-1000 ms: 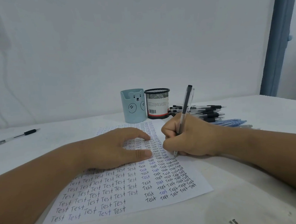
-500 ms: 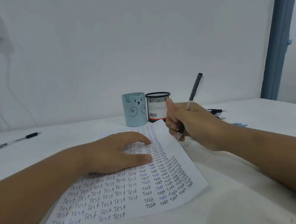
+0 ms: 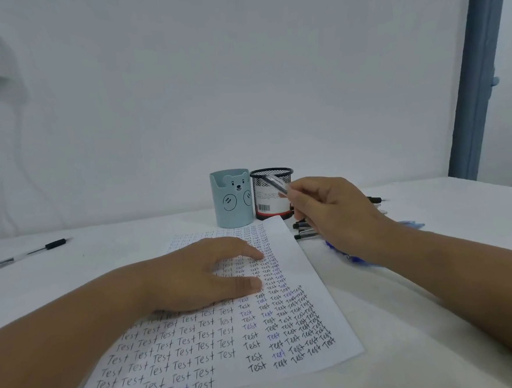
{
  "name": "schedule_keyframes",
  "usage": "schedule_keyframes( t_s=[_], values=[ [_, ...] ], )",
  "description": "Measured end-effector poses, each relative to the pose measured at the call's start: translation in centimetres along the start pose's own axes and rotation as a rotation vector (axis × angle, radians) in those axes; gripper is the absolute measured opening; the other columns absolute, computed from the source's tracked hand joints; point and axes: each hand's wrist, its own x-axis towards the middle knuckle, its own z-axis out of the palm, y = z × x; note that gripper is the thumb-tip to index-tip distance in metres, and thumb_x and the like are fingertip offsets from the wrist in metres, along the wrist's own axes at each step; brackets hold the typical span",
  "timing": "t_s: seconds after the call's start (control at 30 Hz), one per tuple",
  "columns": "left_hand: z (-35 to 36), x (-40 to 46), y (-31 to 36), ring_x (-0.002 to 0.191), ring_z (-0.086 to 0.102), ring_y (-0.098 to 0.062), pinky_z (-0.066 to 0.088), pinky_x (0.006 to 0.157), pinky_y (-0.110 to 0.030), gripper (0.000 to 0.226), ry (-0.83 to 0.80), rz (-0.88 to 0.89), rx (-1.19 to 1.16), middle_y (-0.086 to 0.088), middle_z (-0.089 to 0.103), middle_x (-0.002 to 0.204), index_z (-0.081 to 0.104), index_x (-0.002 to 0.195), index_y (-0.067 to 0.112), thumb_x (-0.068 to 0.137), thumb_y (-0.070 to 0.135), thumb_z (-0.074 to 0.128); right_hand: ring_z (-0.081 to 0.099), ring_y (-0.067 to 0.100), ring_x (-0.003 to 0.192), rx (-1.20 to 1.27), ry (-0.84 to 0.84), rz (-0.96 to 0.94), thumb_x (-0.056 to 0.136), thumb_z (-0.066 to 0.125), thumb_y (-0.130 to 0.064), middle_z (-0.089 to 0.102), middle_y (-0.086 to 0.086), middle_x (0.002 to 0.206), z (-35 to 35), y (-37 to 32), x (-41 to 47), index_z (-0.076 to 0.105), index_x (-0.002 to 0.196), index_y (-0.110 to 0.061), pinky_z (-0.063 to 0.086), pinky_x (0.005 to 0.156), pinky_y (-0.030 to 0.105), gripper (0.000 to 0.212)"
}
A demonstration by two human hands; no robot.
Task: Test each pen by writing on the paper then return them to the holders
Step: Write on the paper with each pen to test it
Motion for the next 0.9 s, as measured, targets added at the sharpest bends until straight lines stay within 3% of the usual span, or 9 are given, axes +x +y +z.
schedule_keyframes(
  t_s=[0.2,0.37,0.53,0.6,0.77,0.9],
  values=[
    [0.0,0.0,0.0,0.139,0.027,0.010,0.021,0.121,-0.029,0.057,-0.001,0.008,0.008,0.040,0.032,0.146,0.046,0.130,0.065,0.076,0.078,0.057,0.051,0.005,0.059,0.018,-0.005,0.008,0.100,0.058,-0.025,0.071,0.002,0.079,0.2,-0.4,-0.2,0.073,0.084,-0.034,0.042,0.061,0.023,0.024],
    [0.0,0.2,-0.3,0.141,0.027,0.009,0.022,0.122,-0.032,0.057,0.004,0.030,0.015,0.040,0.033,0.146,0.046,0.129,0.066,0.075,0.080,0.057,0.056,0.015,0.074,0.112,-0.042,0.003,0.092,0.071,-0.022,0.072,0.019,0.091,0.2,-0.6,-0.5,0.077,0.084,-0.037,0.043,0.061,0.016,0.017],
    [0.0,0.2,-0.3,0.139,0.028,0.012,0.022,0.119,-0.026,0.055,0.006,0.027,-0.007,0.042,0.033,0.145,0.047,0.128,0.066,0.075,0.077,0.059,0.050,0.004,0.062,-0.028,-0.052,-0.036,0.096,0.066,-0.019,0.071,0.006,0.083,-0.1,0.2,0.2,0.074,0.094,-0.037,0.043,0.059,0.012,0.019],
    [0.1,0.2,-0.3,0.138,0.028,0.014,0.022,0.115,-0.021,0.054,0.010,0.027,-0.022,0.043,0.032,0.144,0.048,0.129,0.065,0.077,0.075,0.060,0.047,0.002,0.059,-0.175,-0.040,-0.093,0.100,0.060,-0.015,0.064,-0.002,0.095,-1.0,1.0,1.3,0.073,0.106,-0.033,0.041,0.059,0.012,0.024],
    [0.1,0.2,-0.4,0.137,0.026,0.015,0.020,0.115,-0.020,0.054,0.005,0.029,-0.007,0.044,0.030,0.144,0.046,0.130,0.065,0.078,0.075,0.058,0.054,0.003,0.079,-0.509,0.035,-0.106,0.098,0.057,-0.004,0.062,-0.006,0.101,-5.2,3.6,3.7,0.073,0.116,-0.022,0.037,0.070,0.002,0.030],
    [0.2,0.3,-0.3,0.135,0.026,0.016,0.020,0.111,-0.017,0.057,0.016,0.018,0.004,0.047,0.028,0.141,0.046,0.129,0.066,0.075,0.078,0.057,0.059,0.012,0.092,-0.520,0.132,0.029,0.097,0.060,-0.006,0.065,-0.011,0.099,-7.1,5.7,4.4,0.074,0.098,-0.024,0.037,0.070,0.003,0.022]
  ],
)
